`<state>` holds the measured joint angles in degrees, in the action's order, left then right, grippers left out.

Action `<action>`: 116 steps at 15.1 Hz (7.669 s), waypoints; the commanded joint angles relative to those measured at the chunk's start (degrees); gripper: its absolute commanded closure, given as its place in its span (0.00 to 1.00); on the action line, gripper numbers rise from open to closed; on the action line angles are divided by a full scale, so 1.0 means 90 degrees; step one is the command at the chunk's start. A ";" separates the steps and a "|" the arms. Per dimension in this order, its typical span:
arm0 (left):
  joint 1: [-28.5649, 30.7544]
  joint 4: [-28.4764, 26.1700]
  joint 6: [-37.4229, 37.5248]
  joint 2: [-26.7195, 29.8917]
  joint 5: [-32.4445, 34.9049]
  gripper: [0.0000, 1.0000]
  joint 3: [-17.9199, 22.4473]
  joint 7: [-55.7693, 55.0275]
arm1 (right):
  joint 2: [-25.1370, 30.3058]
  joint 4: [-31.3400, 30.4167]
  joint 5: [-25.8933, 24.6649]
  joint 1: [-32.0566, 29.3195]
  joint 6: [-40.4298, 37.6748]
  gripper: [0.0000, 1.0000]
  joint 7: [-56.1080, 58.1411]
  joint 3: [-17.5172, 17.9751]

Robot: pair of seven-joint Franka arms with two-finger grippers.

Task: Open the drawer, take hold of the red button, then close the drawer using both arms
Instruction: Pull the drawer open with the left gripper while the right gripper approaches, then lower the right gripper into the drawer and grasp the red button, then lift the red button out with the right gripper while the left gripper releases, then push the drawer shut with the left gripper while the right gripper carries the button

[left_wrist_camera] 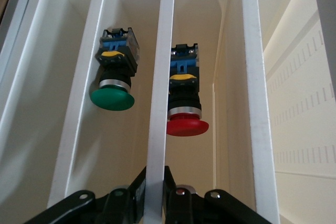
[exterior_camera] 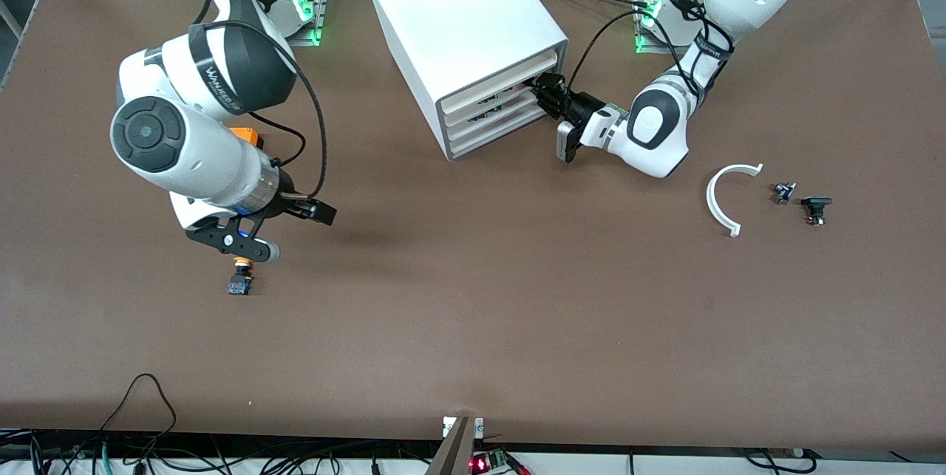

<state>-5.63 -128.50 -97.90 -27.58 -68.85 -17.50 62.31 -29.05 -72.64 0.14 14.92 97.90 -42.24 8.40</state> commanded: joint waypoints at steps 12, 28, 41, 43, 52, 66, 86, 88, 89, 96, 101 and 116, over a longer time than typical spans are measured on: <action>0.0576 0.0887 0.0009 -0.0508 0.0345 1.00 0.0138 -0.0126 | -0.0992 0.1508 0.0063 0.1027 0.0255 0.00 -0.3009 -0.0015; 0.0996 0.2333 0.0183 -0.1232 0.1185 1.00 0.0362 -0.0643 | -0.1460 0.1831 0.0005 0.2726 0.1027 0.00 -0.6164 -0.0083; 0.1191 0.2363 0.0585 -0.1047 0.1215 0.00 0.0382 -0.1199 | -0.2280 0.1831 0.0014 0.3401 0.1436 0.00 -0.7484 -0.0044; 0.1211 0.2363 0.0604 -0.0813 0.1225 0.00 0.0401 -0.1550 | -0.2349 0.1831 0.0014 0.3459 0.1505 0.00 -0.7523 -0.0054; 0.1241 0.3123 0.0595 0.0096 0.3974 0.00 0.0460 -0.3503 | -0.2408 0.1821 -0.0005 0.3528 0.1564 0.85 -0.7329 -0.0054; 0.1182 0.4431 0.1364 0.1229 0.7484 0.00 0.0431 -0.6015 | -0.1685 0.1840 0.0005 0.2934 0.1183 1.00 -0.5105 -0.0044; -0.0731 0.3164 -0.2021 0.0361 0.7543 0.00 0.0030 -1.2799 | -0.1646 0.0826 -0.0151 -0.0690 0.0703 1.00 0.3139 -0.0064; -0.0946 0.3125 -0.2198 0.0243 0.7776 0.00 0.0030 -1.3288 | -0.1685 0.0543 -0.0162 -0.0924 0.1103 1.00 0.3511 -0.0064; -0.0995 0.3115 -0.2343 0.0136 0.7903 0.00 0.0021 -1.3493 | -0.1791 0.0464 -0.0171 -0.1022 0.1298 1.00 0.3686 -0.0064; -0.1269 0.3076 -0.2413 0.0028 0.7983 0.00 -0.0126 -1.4013 | -0.2182 -0.0249 -0.0493 -0.1306 0.2637 1.00 0.4030 -0.0093; -0.1260 0.2969 -0.2423 0.0028 0.7944 0.00 -0.0505 -1.4130 | -0.2368 -0.0269 -0.0503 -0.1414 0.2784 1.00 0.4020 -0.0093; -0.1103 0.2422 -0.2443 0.0116 0.7359 0.00 -0.1532 -1.4140 | -0.1950 -0.0279 -0.0552 -0.1462 0.2396 0.00 0.3912 -0.0356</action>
<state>-16.50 -105.31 -119.21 -27.63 -0.08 -30.02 -64.71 -50.28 -74.06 -3.75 2.47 122.72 -6.70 5.96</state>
